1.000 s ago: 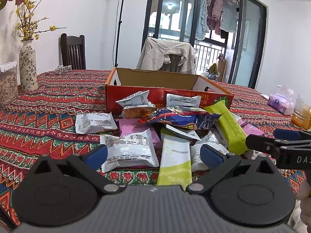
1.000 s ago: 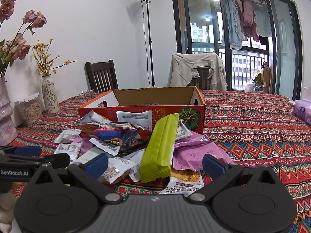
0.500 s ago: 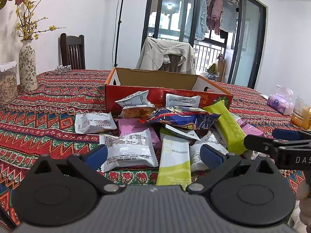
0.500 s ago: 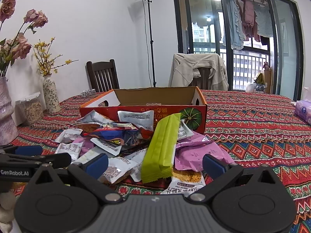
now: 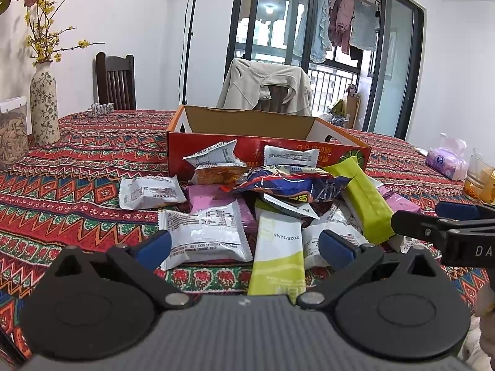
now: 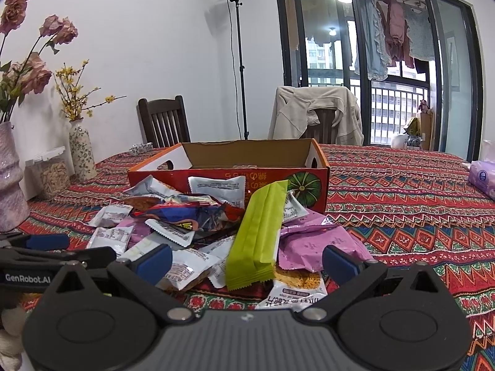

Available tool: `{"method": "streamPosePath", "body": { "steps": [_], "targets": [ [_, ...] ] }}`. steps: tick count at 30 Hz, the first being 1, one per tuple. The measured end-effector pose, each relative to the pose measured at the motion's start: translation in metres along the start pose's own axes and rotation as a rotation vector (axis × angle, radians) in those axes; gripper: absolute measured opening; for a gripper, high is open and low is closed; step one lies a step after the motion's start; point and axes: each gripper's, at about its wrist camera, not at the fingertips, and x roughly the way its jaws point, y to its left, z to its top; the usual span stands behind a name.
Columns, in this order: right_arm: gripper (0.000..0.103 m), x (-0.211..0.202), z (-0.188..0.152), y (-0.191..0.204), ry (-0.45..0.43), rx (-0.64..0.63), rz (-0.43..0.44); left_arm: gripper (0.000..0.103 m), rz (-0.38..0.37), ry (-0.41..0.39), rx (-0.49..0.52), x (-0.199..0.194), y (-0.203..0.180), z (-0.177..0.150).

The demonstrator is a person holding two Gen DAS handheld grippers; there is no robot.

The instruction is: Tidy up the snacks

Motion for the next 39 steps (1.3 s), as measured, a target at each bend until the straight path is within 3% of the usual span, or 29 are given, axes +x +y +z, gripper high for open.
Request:
{"method": "streamPosePath", "body": {
  "steps": [24,35,39],
  "targets": [
    [0.103,-0.001,0.0,-0.001,-0.001,0.0,-0.002,0.103,0.002,-0.002,-0.001,-0.002,0.002,0.001],
    [0.103,0.014,0.002,0.002,-0.007,-0.036,-0.035,0.103,0.047,0.003,-0.003,0.006,0.007,0.006],
    [0.094,0.025,0.009,0.002,-0.014,-0.041,-0.045,0.103,0.061,0.009,-0.015,0.01,0.01,0.008]
  ]
}}
